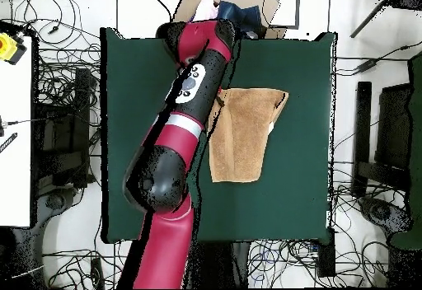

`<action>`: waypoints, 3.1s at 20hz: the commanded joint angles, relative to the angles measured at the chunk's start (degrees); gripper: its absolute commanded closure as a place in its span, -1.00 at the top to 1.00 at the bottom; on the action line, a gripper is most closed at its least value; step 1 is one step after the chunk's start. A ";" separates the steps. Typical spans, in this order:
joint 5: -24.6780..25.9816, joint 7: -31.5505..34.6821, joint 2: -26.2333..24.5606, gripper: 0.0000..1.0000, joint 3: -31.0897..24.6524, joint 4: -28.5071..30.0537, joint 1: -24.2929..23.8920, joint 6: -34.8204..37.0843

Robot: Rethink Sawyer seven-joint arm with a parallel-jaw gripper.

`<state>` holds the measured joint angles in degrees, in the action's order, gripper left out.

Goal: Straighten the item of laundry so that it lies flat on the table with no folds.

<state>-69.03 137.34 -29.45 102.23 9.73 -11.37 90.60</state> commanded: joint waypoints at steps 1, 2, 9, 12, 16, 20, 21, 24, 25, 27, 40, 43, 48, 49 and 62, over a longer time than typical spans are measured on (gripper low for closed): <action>-6.67 12.75 -5.90 1.00 6.52 -3.49 0.58 -5.66; -6.43 12.38 -5.86 1.00 6.93 -3.55 0.59 -5.71; 2.08 7.08 -5.11 1.00 -4.50 2.01 4.68 -9.56; 10.66 -0.57 -2.01 1.00 -19.54 14.69 12.02 -15.75; 18.24 -10.31 4.80 1.00 -34.73 30.91 18.66 -25.77; 23.79 -16.77 13.64 1.00 -45.60 43.78 21.36 -37.31; 24.75 -18.46 17.30 1.00 -48.72 47.88 21.97 -41.73; 26.80 -27.45 30.44 1.00 -56.96 59.62 22.11 -47.66; 27.67 -30.06 34.47 1.00 -58.82 62.78 21.75 -48.35; 29.17 -34.74 41.84 1.00 -62.33 68.23 20.35 -49.73; 38.42 -53.50 71.14 1.00 -78.35 92.52 8.27 -59.61; 40.37 -53.13 72.78 1.00 -79.35 93.76 7.54 -59.09; 46.83 -50.76 70.77 1.00 -78.50 93.28 6.87 -57.38; 48.78 -51.83 70.36 1.00 -78.71 94.07 5.84 -58.17; 78.44 -56.29 64.91 1.00 -82.85 98.29 -12.05 -67.90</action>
<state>1.10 92.88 36.89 29.83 97.02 -14.92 30.24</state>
